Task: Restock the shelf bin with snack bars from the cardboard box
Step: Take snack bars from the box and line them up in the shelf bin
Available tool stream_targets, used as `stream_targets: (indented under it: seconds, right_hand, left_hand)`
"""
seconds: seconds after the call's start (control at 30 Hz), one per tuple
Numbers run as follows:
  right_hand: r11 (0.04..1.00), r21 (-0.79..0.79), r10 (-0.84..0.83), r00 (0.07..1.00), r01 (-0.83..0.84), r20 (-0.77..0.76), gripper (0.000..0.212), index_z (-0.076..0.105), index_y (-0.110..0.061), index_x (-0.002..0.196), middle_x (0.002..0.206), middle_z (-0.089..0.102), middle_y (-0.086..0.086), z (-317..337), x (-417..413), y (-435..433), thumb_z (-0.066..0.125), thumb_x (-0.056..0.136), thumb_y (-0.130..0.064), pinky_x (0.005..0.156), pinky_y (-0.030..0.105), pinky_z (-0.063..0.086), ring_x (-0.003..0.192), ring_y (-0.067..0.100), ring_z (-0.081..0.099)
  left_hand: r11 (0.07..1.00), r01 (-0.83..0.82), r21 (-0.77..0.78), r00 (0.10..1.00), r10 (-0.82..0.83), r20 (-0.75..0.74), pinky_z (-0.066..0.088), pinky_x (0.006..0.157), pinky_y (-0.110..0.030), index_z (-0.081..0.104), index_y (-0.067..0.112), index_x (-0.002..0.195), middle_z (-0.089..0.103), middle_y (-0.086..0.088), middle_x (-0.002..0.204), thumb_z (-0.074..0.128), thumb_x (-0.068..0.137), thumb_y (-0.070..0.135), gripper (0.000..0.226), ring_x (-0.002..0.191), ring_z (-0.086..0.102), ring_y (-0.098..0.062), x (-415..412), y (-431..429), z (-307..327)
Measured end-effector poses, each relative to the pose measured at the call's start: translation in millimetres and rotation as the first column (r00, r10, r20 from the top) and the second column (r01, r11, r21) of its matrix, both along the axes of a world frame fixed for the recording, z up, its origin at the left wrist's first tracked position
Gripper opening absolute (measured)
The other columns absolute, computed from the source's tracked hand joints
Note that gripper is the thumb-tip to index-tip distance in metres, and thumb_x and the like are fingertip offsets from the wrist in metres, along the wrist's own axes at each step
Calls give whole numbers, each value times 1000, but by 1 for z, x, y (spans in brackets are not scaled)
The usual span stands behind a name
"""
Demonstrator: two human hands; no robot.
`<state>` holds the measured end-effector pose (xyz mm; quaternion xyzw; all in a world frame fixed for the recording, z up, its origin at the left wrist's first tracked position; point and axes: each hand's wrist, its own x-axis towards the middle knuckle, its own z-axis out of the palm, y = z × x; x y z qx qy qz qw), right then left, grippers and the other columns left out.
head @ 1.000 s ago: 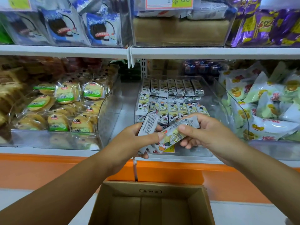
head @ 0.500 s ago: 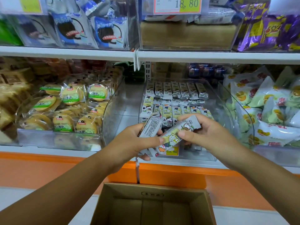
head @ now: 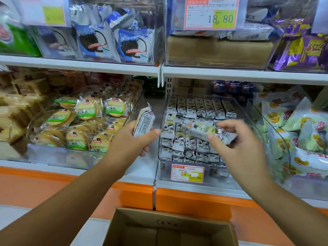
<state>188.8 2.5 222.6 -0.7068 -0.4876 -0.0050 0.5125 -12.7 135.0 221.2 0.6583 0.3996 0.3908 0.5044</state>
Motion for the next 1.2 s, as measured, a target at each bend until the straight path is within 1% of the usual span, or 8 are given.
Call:
stream_targets:
  seconds: [0.17,0.33,0.43,0.7,0.87,0.97,1.07,1.2]
  right_hand:
    - [997,-71,-17,979,32,204,13,61,-33,88,89,56,-17,-10,-16,25,65,81,-43,75,24,42,88,4,51]
    - [967,-249,27,952,53,306,43,59,-30,115,106,54,-14,-15,-30,40,56,83,-59,90,30,39,108,11,44]
    - [948,-317,100,948,1,302,53,50,-34,133,124,51,-12,-15,-34,43,39,84,-53,104,32,29,121,10,36]
    - [908,-415,215,913,-56,347,49,27,-34,148,138,43,-9,-17,-30,42,36,100,-38,108,33,25,129,14,32]
    - [952,-270,191,969,-143,159,48,30,-35,146,136,42,-16,-3,-25,30,40,99,-38,107,26,28,132,6,32]
    - [967,-100,227,970,-235,-83,35,45,-43,131,113,58,-20,11,-28,16,44,96,-43,89,23,43,107,1,55]
    - [918,-26,358,853,-397,-380,37,56,-39,116,89,68,-6,20,-36,4,47,82,-52,67,24,54,77,9,66]
    - [916,-23,345,816,-400,-463,17,68,-22,100,77,72,7,18,-33,0,59,90,-33,51,25,52,58,19,64]
  left_hand:
    - [996,86,-16,996,-87,-35,46,54,-22,60,26,97,60,3,73,68,90,32,12,59,56,-7,1,3,-6]
    - [972,162,-173,987,-158,36,45,49,-29,57,29,97,63,-1,78,52,77,24,22,64,59,-14,9,11,-8]
    - [970,130,-207,991,-120,62,43,38,-27,50,30,103,60,-6,83,37,91,1,34,59,59,-16,14,18,-7]
    - [992,126,17,992,-126,8,56,64,-24,56,42,111,69,9,107,52,99,20,25,86,69,-8,-2,-6,0]
    - [960,151,236,986,-131,-99,55,63,-22,54,48,120,65,20,106,62,94,23,37,91,65,-5,-7,-11,4]
    - [915,219,340,972,-174,-160,58,70,-25,50,59,112,64,26,104,74,85,19,54,94,63,1,-7,-22,9]
    - [867,310,391,936,-207,-285,56,78,-21,52,57,117,63,21,108,79,80,18,60,97,62,3,0,-35,6]
    - [827,354,437,911,-200,-359,48,85,-10,50,47,130,58,22,117,81,78,27,63,105,56,6,8,-48,3]
